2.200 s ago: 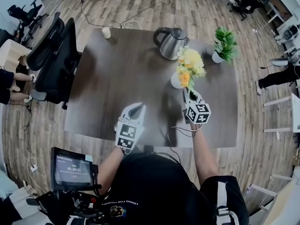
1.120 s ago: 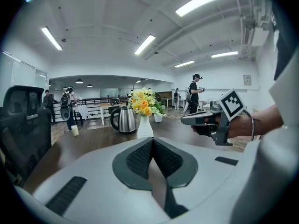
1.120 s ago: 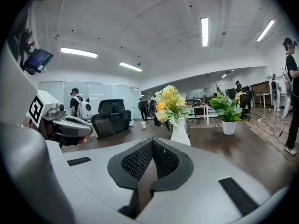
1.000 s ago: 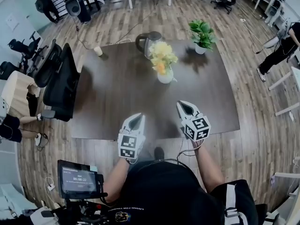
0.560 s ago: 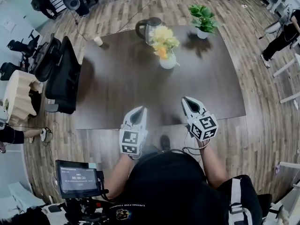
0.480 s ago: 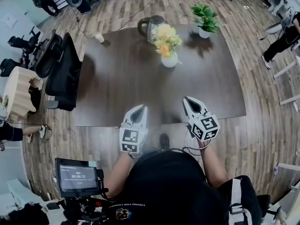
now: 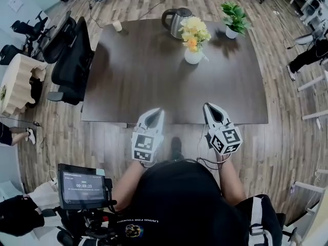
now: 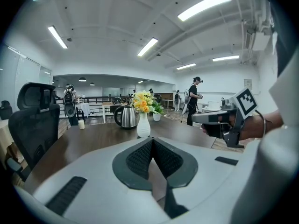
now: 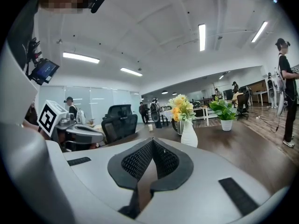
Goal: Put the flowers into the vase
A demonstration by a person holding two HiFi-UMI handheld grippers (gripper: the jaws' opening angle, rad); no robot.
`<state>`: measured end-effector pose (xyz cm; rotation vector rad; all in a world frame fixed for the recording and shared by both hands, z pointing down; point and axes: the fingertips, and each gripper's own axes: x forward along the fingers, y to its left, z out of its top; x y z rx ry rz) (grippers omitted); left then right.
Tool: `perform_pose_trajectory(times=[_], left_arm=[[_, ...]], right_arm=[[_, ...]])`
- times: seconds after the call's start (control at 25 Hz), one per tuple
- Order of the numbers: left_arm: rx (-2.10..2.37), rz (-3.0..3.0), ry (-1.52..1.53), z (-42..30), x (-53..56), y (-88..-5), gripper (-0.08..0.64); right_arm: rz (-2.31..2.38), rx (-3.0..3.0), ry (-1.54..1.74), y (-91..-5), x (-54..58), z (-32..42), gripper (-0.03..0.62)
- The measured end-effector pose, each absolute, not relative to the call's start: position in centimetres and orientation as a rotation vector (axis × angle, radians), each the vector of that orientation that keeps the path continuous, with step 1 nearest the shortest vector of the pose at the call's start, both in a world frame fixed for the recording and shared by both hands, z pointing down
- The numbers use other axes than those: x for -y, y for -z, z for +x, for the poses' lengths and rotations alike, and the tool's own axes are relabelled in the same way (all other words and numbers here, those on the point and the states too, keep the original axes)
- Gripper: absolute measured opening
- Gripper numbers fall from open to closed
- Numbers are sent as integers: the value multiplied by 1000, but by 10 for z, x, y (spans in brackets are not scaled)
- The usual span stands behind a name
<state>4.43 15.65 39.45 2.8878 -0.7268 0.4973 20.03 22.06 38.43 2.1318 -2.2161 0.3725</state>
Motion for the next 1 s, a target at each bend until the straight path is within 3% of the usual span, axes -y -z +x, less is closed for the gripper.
perform_pose_trajectory(times=[1.0], left_arm=[[694,2882,-467,-29,-251,-395,8]], right_arm=[[2145,2204,-340,-373,-317,116,17]])
